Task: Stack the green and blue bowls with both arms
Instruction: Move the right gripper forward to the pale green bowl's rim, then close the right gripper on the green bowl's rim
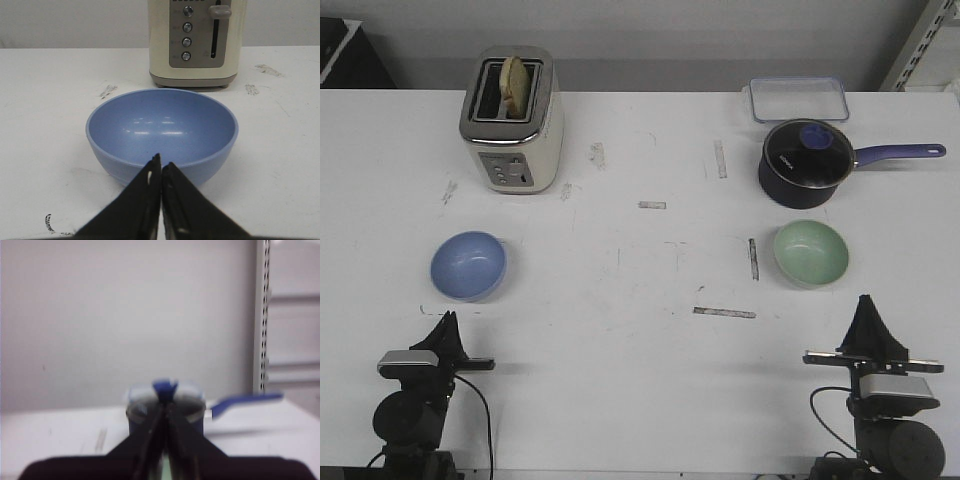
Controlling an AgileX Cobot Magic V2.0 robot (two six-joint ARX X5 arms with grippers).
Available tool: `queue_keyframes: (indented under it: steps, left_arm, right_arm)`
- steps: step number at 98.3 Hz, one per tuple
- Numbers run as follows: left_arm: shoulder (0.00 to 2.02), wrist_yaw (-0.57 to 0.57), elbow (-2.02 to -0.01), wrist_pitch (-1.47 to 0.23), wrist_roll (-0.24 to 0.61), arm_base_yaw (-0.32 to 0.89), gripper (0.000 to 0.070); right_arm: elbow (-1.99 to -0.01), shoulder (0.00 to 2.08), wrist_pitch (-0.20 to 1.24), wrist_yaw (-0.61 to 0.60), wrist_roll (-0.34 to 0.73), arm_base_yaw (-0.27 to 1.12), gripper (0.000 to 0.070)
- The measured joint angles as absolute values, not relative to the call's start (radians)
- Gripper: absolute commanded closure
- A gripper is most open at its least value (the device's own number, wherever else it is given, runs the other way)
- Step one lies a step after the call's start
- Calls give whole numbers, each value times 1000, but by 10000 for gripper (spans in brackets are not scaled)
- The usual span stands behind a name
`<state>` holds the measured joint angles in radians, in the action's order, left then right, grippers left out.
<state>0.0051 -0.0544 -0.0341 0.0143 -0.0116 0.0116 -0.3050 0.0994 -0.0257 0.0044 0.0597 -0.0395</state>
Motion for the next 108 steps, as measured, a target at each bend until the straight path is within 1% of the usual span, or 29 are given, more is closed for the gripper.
queue_keyframes:
  steps: [10,29,32,35,38,41,46,49,51,53,72,77,85,100,108]
  left_arm:
    - [5,-54,-34,14,-12,12,699]
    - [5,-54,-34,14,-12,12,699]
    - [5,-54,-34,14,-12,12,699]
    - [5,-54,-34,14,-12,12,699]
    - [5,-54,-34,14,-12,12,699]
    - [5,-54,-34,14,-12,12,699]
    - [5,-54,-34,14,-12,12,699]
    - [5,-54,-34,14,-12,12,699]
    - [5,-54,-34,14,-12,12,699]
    - [5,-54,-34,14,-12,12,699]
    - [5,-54,-34,14,-12,12,699]
    - [5,-54,-34,14,-12,12,699]
    - [5,-54,-34,14,-12,12,699]
    - [5,-54,-34,14,-12,12,699]
    - [5,-54,-34,14,-12,12,699]
  right_arm:
    - [-463,231,73,4,60,-39,700]
    - [-759,546,294,4,57,-39,700]
    - [-801,594,327,4,57,-39,687]
    - [-841,643,359,4,57,-39,659]
    - [-878,692,391,2,56,-39,608]
    - [-914,741,423,0,56,-40,540]
    - [-965,820,470,-1,52,-40,402]
    - [-991,866,496,-1,48,-40,339]
    - [-1005,899,510,-1,46,-40,313]
    - [-1018,928,523,-1,40,-41,302]
    - [-1041,1131,564,-7,-43,-86,295]
    - [-1041,1171,563,-14,-56,-112,282]
    - [-1041,1230,563,-53,-65,-162,280]
    - [-1041,1329,561,-164,-76,-244,280]
    - [-1041,1376,554,-189,-80,-268,280]
